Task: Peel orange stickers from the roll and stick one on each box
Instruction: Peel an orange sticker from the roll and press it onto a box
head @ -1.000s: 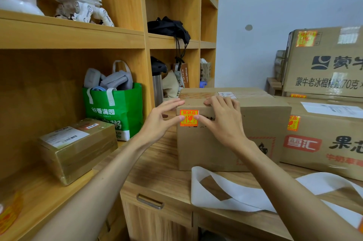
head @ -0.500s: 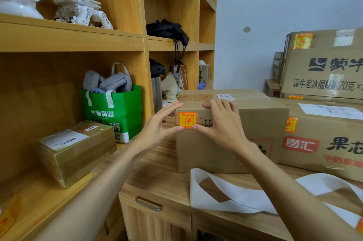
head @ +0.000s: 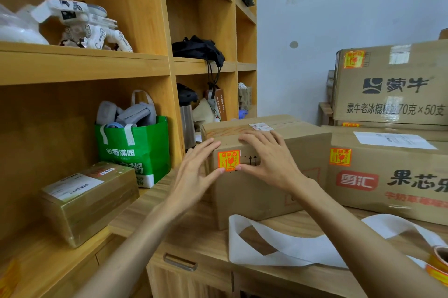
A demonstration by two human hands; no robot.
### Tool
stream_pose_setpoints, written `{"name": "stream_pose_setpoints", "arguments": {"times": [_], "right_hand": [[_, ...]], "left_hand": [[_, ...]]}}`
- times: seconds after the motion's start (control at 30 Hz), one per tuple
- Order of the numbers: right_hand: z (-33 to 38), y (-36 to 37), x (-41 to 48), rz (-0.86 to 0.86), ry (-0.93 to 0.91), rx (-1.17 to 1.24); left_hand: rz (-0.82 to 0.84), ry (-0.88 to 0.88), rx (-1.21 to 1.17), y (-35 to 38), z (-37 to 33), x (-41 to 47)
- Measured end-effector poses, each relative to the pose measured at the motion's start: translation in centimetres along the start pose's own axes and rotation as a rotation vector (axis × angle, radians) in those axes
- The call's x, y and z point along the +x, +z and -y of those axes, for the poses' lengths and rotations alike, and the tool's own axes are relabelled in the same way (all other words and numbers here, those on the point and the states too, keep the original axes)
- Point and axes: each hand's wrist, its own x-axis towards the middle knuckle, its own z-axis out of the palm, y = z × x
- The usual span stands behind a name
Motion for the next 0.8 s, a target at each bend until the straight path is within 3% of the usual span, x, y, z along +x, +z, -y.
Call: {"name": "stream_pose_setpoints", "arguments": {"times": [0.17,0.33,0.57,0.8], "right_hand": [[0.2,-1.1,-1.0,0.022,-0.031,0.107],[3.4,-2.0,-1.4,-0.009,0.095,0.153],[6.1,-0.8,-0.6,-0.090,0.210,-0.030],[5.8,-1.4,-0.8,-0.025,0.170,-0.001]], "left_hand": [[-0.053,0.096,0.109,0.0,-1.4,-0.5],[-0.070,-0.093,-0.052,-2.1,-0.8,2.2],[0.311,-0.384,0.018,-2.9,2.8,7.4],[0.269,-0.303,-0.049,-3.5,4.2,6.1]]}}
